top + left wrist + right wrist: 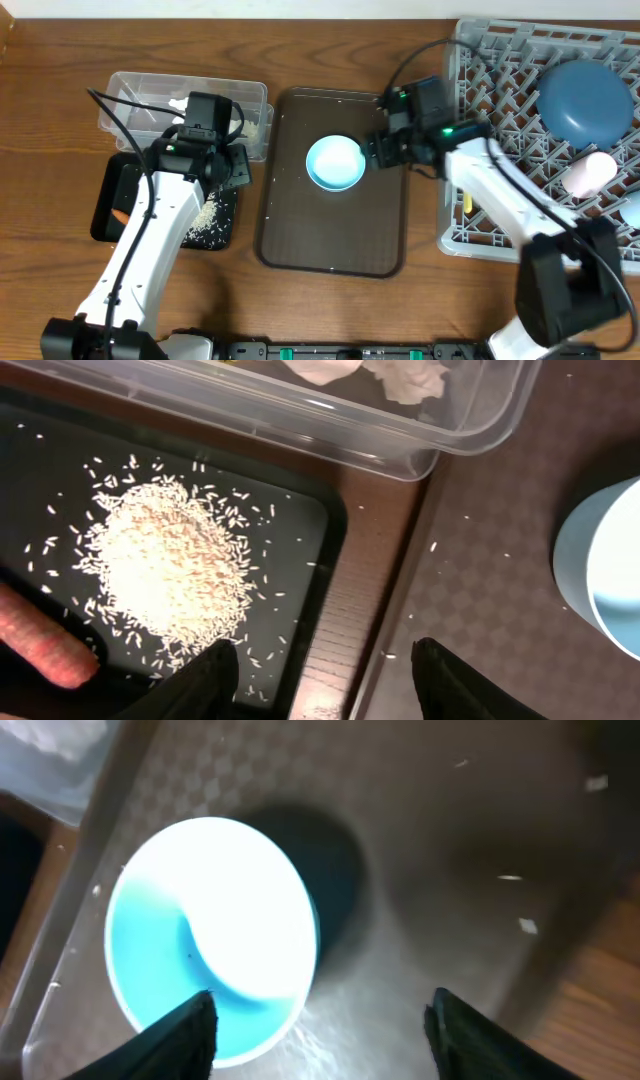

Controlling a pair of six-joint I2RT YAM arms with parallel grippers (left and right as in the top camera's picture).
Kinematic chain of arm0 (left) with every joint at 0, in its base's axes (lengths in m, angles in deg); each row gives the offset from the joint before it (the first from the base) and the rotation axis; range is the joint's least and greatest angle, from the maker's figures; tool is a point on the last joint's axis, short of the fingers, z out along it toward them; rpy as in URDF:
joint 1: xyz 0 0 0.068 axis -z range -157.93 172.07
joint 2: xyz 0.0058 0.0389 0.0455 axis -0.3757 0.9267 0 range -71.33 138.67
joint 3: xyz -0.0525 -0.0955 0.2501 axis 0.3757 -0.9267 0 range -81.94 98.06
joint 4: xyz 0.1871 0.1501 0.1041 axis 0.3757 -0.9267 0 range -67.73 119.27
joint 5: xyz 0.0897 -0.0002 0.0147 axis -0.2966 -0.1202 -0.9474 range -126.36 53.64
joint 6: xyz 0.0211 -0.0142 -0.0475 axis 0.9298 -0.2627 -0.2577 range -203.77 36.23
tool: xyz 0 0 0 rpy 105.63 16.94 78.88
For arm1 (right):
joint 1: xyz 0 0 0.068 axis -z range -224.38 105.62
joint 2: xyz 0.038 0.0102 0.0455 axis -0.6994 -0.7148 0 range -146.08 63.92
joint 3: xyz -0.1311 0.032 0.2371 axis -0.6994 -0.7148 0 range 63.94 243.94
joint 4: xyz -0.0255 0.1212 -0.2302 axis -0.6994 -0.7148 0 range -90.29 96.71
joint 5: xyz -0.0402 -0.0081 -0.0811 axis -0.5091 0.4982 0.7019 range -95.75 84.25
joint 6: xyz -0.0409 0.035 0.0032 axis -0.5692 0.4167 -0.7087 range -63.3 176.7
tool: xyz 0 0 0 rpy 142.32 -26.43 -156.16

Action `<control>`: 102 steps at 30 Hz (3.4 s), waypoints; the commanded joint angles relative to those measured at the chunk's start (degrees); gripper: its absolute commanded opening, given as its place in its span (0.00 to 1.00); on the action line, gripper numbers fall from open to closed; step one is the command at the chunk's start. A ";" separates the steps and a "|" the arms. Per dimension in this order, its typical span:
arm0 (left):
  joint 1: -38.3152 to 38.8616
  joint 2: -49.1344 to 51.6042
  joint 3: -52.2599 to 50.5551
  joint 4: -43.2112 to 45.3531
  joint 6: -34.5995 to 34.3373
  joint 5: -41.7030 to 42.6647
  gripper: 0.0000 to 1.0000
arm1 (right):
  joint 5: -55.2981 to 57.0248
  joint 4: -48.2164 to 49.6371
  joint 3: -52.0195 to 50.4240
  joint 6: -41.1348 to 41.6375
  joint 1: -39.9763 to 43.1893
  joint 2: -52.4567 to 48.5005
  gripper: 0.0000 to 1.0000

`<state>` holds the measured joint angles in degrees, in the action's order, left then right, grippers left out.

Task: Sort waste into correct bins and load items into the dishwasher rack
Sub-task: 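Reach right gripper to white bowl on brown tray and grasp rim, then lift white bowl with right gripper and carry it into dish rack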

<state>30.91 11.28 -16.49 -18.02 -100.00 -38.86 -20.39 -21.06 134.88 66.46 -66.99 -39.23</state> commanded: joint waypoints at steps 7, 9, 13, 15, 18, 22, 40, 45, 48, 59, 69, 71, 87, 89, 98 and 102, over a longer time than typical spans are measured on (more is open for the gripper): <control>-0.20 -0.20 0.50 -0.22 0.52 -1.16 0.59 | 1.77 2.29 0.46 3.72 -2.23 -7.50 0.49; -0.20 -0.20 0.46 -0.20 0.55 -1.16 0.59 | 1.86 2.54 0.46 3.72 -2.23 -8.07 0.39; -0.20 -0.20 0.46 -0.20 0.52 -1.16 0.59 | 4.59 2.93 0.46 4.63 -2.21 -8.20 0.12; -0.20 -0.20 0.46 -0.22 0.52 -1.16 0.59 | 6.05 3.37 0.46 5.22 -2.14 -8.20 0.05; -0.20 -0.20 0.46 -0.22 0.52 -1.16 0.59 | 8.35 3.32 0.46 5.20 -1.55 -8.17 0.02; -0.20 -0.20 0.46 -0.22 0.52 -1.16 0.59 | 8.66 2.84 0.57 5.14 0.15 -7.91 0.01; -0.20 -0.20 0.46 0.63 0.55 -1.16 0.61 | 58.84 5.01 8.90 -24.04 7.17 11.28 0.01; -0.20 -0.20 0.46 1.64 0.52 -1.16 0.61 | 77.20 7.04 8.87 -26.58 10.62 10.10 0.01; -0.20 -0.20 0.46 1.88 0.55 -1.16 0.61 | 81.18 7.02 8.83 -23.91 13.31 9.16 0.01; -0.20 -0.20 0.46 1.92 0.55 -1.16 0.61 | 83.58 0.81 8.76 -17.77 19.10 2.73 0.01; -0.20 -0.20 0.46 1.92 0.55 -1.16 0.61 | 80.02 -5.53 8.74 -10.60 18.08 -3.34 0.01; -0.20 -0.20 0.46 1.95 0.55 -1.16 0.61 | 78.58 -6.43 8.74 -10.58 17.66 -3.91 0.01; -0.20 -0.20 0.46 1.92 0.55 -1.16 0.61 | 72.22 -12.00 8.44 -7.02 13.46 -4.66 0.01; -0.20 -0.20 0.46 1.92 0.55 -1.16 0.61 | 72.24 -12.68 8.44 -7.02 13.18 -4.66 0.01; -0.20 -0.20 0.46 1.95 0.52 -1.16 0.61 | 98.55 -7.74 8.44 -3.41 13.11 -4.63 0.01; -0.20 -0.20 0.46 1.97 0.55 -1.16 0.62 | 98.86 -7.93 8.44 -4.17 13.18 -4.66 0.01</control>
<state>30.91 11.28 -16.49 -15.92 -100.00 -39.36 72.22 -28.97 143.69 60.86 -53.17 -42.62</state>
